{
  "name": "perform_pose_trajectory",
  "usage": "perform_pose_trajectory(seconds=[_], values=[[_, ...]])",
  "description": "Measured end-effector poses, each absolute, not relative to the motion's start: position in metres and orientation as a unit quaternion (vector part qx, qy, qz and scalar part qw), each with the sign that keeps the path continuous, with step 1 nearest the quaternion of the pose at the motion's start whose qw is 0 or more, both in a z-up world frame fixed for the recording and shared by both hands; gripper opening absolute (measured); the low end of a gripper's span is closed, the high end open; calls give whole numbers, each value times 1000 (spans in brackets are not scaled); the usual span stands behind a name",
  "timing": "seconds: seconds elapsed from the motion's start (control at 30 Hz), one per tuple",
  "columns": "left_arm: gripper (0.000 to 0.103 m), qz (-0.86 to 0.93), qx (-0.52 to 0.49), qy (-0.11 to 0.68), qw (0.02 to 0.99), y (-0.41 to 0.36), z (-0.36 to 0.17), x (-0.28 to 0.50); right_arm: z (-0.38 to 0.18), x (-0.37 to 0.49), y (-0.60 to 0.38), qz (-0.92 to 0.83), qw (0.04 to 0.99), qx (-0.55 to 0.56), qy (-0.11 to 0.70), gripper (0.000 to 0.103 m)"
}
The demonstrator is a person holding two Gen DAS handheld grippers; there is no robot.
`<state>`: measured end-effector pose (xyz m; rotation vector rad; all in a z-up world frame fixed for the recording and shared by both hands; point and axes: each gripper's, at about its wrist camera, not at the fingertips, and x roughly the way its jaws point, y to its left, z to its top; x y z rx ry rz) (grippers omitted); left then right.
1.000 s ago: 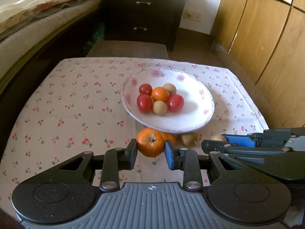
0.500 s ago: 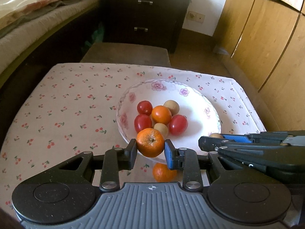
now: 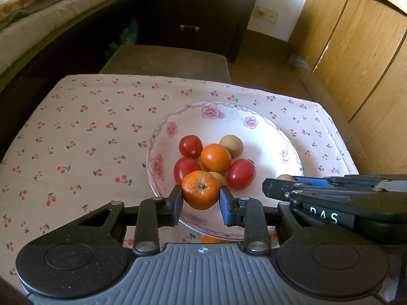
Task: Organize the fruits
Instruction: 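Open both tools to drop the mandarin and tan fruit into the bowl, then move the left tool to the last mandarin while the right tool moves to the last tan fruit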
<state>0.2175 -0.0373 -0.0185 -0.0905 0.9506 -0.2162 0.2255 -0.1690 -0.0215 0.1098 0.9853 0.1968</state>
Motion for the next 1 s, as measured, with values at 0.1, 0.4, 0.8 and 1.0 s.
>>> perform_pose_trajectory(seconds=[0.1, 0.4, 0.8, 1.0], values=[[38, -103, -44, 457, 882, -38, -19, 218, -22, 227, -169, 93, 875, 55, 471, 28], [41, -98, -49, 455, 884, -35, -16, 219, -20, 226, -170, 93, 877, 67, 466, 29], [50, -98, -60, 445, 888, -31, -8, 214, -12, 219, -174, 86, 883, 72, 456, 32], [51, -102, -53, 439, 891, -30, -3, 204, -7, 207, -171, 87, 883, 64, 457, 32]])
